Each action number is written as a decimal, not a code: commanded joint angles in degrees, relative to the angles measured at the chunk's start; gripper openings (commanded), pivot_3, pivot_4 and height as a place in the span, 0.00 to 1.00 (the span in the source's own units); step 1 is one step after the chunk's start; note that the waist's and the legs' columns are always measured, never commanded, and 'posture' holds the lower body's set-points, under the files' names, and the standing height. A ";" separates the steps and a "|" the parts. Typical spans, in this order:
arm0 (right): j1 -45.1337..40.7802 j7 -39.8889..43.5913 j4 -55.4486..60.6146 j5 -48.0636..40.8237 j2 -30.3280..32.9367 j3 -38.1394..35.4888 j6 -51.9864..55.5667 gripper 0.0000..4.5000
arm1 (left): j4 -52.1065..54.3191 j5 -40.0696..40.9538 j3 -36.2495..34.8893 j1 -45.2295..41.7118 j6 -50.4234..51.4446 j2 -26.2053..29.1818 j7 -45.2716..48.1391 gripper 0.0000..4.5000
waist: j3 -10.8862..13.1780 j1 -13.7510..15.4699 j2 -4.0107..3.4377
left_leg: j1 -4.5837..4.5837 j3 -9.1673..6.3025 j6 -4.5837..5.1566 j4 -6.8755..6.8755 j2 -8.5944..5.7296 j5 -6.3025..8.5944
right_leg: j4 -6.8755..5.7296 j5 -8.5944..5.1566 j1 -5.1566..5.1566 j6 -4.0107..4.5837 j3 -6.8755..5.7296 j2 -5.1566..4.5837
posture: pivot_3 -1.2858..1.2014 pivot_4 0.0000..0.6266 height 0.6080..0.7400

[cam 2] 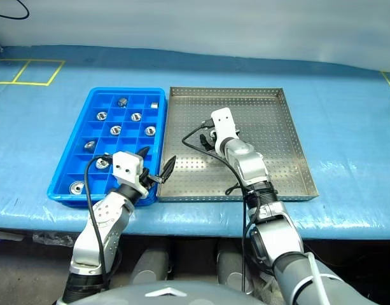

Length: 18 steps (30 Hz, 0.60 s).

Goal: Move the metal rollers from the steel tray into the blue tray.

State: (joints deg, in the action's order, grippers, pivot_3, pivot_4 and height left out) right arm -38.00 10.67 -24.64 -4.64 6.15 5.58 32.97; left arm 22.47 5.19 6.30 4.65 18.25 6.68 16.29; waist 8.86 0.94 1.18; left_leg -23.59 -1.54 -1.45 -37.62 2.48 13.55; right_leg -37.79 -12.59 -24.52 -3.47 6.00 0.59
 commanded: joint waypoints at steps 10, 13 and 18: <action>-0.26 0.04 2.93 0.00 -0.81 -1.64 -2.23 0.39 | 1.22 0.89 0.03 0.25 -1.06 -1.00 -1.25 1.00 | 0.01 0.04 -0.05 | 0.00 0.00 0.00 0.00 -0.01 0.00 | 0.00 -0.02 0.00 -0.03 0.01 0.00 | 0.58 0.24 1.00; 0.78 0.59 7.19 -0.84 -2.56 -0.84 -1.39 0.39 | 1.72 1.61 -2.63 1.20 -2.35 -1.39 -2.64 1.00 | 0.02 -0.02 -0.07 | 0.01 0.00 0.00 0.00 0.01 0.00 | 0.00 -0.02 -0.01 -0.03 0.01 0.01 | 0.58 0.24 1.00; 2.78 2.88 15.53 -1.63 -7.37 3.55 0.01 0.39 | 2.79 1.81 -5.73 3.34 -3.97 -0.12 -3.58 1.00 | 0.05 -0.44 -0.13 | 0.03 0.01 0.00 0.16 0.10 0.00 | -0.03 -0.05 -0.11 0.02 0.00 0.08 | 0.59 0.24 1.00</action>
State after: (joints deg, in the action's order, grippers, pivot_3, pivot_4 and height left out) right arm -34.64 12.64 -13.80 -5.43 0.17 7.51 33.09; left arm 22.82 6.92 1.30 7.20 15.65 6.21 13.01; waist 8.91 0.50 1.06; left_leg -23.54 -1.54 -1.45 -37.41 2.59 13.55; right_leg -37.83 -12.66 -24.63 -3.42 5.99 0.68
